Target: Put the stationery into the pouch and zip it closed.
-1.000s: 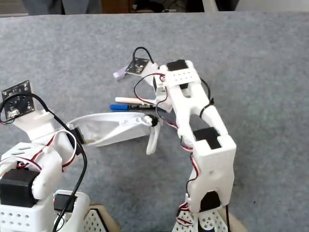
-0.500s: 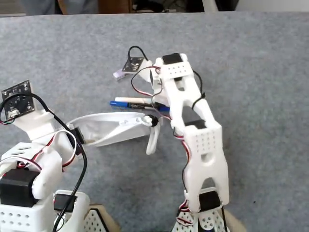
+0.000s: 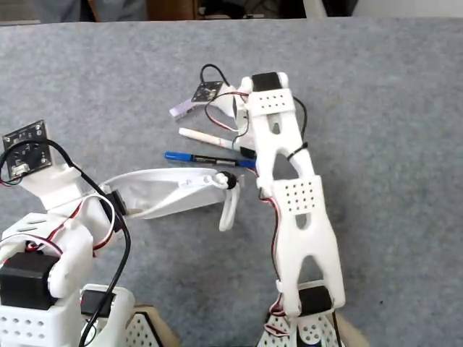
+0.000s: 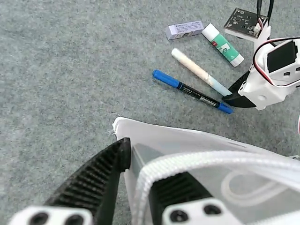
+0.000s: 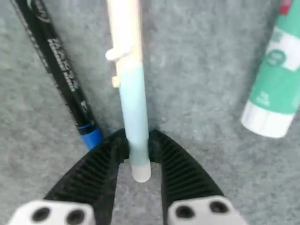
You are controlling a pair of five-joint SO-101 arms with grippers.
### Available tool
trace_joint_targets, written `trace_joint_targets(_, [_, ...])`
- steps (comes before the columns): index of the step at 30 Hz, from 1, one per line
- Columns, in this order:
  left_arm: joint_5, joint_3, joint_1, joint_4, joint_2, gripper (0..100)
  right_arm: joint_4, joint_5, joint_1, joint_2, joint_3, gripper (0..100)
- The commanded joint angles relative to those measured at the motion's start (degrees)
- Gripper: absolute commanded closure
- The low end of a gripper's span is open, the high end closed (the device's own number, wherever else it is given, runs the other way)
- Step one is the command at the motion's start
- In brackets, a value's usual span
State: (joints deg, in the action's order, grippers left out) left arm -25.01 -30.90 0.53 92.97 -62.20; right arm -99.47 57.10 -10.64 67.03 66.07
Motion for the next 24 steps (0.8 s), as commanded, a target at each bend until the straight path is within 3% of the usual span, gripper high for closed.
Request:
trace_joint_targets(1, [1.05, -2.24, -0.31, -0.79, 0.70, 97, -1.76, 0.35, 2.55, -1.80, -1.80, 98.6])
trace_joint_targets(13, [1.05, -2.77, -0.31, -0.88, 0.70, 97, -1.41, 3.52, 3.78, -25.45, -29.14, 98.6])
trace_joint_targets(24, [1.05, -2.77, -0.31, -0.79, 0.70, 97, -0.09, -5.80, 8.18, -49.01, -39.43, 98.6])
